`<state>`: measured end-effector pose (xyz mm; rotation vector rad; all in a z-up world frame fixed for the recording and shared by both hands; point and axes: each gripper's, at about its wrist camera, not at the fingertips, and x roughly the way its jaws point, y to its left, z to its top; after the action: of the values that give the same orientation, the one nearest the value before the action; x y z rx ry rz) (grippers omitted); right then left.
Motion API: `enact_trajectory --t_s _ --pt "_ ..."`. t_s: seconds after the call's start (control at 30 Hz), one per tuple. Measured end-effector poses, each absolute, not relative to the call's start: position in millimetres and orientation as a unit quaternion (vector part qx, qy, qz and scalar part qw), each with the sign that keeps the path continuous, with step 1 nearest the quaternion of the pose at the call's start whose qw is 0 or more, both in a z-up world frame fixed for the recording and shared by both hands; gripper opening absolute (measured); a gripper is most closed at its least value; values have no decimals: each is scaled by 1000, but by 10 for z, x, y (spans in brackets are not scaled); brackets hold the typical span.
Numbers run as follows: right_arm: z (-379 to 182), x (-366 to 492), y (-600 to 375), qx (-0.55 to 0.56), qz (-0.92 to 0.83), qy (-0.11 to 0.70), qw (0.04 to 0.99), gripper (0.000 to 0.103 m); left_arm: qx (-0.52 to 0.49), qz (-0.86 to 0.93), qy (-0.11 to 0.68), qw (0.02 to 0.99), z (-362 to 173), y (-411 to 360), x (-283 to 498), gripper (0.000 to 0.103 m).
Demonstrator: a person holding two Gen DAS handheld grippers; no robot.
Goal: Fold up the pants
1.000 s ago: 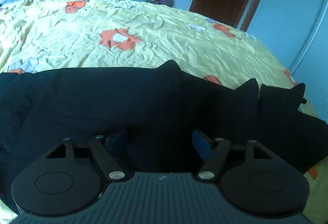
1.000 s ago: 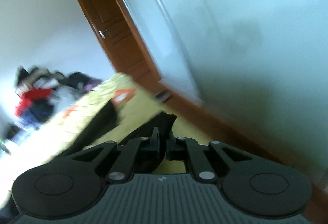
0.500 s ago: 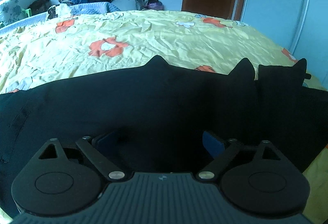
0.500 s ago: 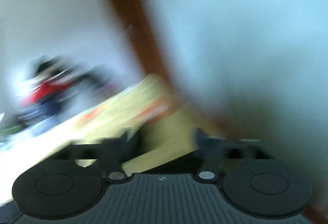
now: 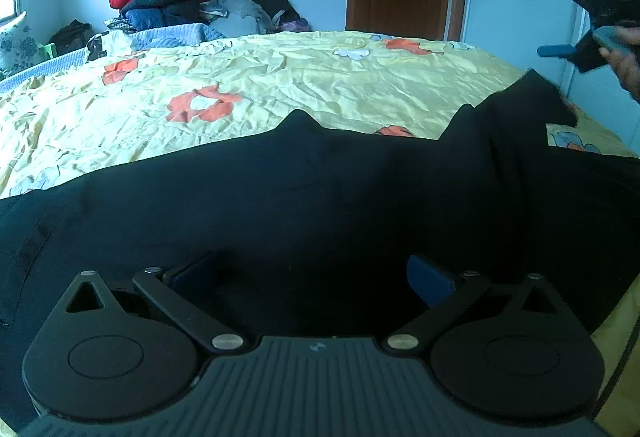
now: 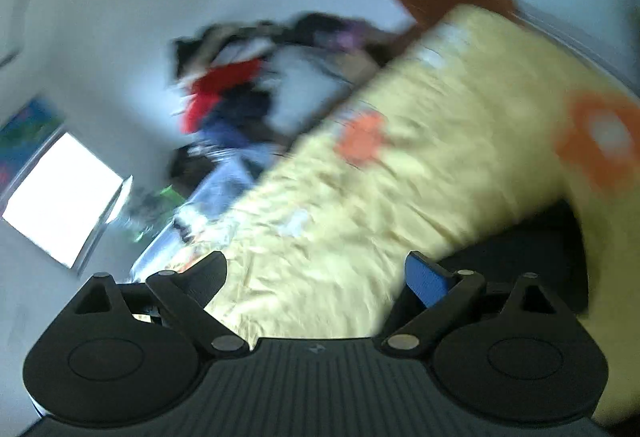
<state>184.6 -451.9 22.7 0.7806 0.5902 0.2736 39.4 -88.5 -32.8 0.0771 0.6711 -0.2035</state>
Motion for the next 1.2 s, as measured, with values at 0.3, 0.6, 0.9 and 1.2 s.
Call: enact_trajectory --t_s 0.3,0.6,0.9,1.2 --pt "53 1342 -4834 372 16 233 898 96 37 -102 326 939 -340 -880 397 103" --pt "-626 1048 -5081 536 1 254 805 81 38 -102 326 939 -342 -882 397 102" --pt "-817 1381 -4997 515 -38 256 817 10 37 -102 326 939 -344 -882 399 102" --pt "-232 762 -5300 471 -47 132 871 4 27 -106 334 936 -295 -865 418 101"
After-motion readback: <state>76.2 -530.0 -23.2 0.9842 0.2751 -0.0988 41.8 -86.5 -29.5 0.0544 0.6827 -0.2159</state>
